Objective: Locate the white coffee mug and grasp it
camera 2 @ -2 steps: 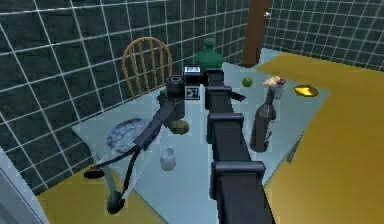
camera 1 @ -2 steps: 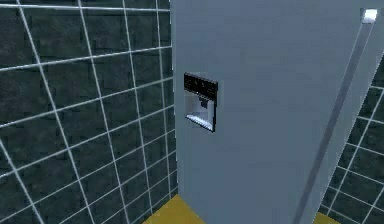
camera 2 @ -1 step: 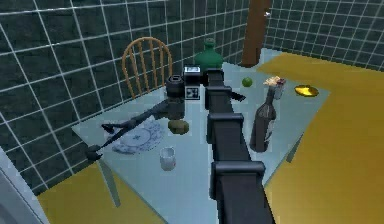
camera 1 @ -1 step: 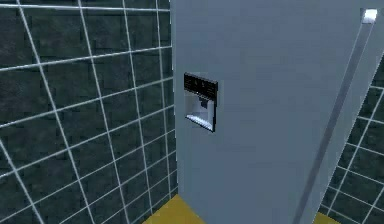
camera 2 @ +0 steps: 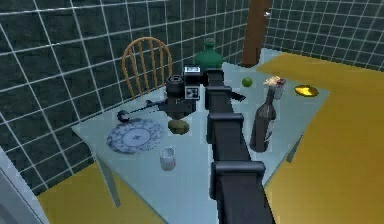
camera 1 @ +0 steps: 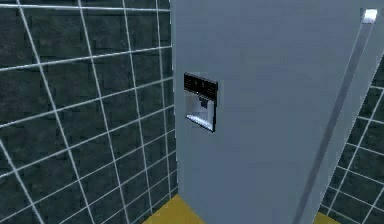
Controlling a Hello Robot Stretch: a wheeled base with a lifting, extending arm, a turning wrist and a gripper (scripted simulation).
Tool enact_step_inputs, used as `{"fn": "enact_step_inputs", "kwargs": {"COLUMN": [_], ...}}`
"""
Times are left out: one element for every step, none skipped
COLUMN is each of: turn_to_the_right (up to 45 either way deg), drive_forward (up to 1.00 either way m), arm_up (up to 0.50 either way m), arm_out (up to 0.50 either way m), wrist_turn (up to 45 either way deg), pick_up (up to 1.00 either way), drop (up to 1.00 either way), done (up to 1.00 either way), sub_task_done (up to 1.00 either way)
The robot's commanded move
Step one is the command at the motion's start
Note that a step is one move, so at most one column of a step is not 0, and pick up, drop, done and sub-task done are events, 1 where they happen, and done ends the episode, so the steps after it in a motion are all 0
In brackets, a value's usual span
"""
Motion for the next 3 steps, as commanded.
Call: {"fn": "enact_step_inputs", "kwargs": {"turn_to_the_right": [0.0,0.0,0.0], "drive_forward": [0.00,0.00,0.00], "arm_up": [0.00,-0.30,0.00], "arm_out": [0.00,0.00,0.00], "wrist_turn": [24.0,0.0,0.0], "pick_up": [0.00,0.00,1.00], "drop": [0.00,0.00,0.00], "done": [0.00,0.00,0.00], "sub_task_done": [0.00,0.00,0.00]}}
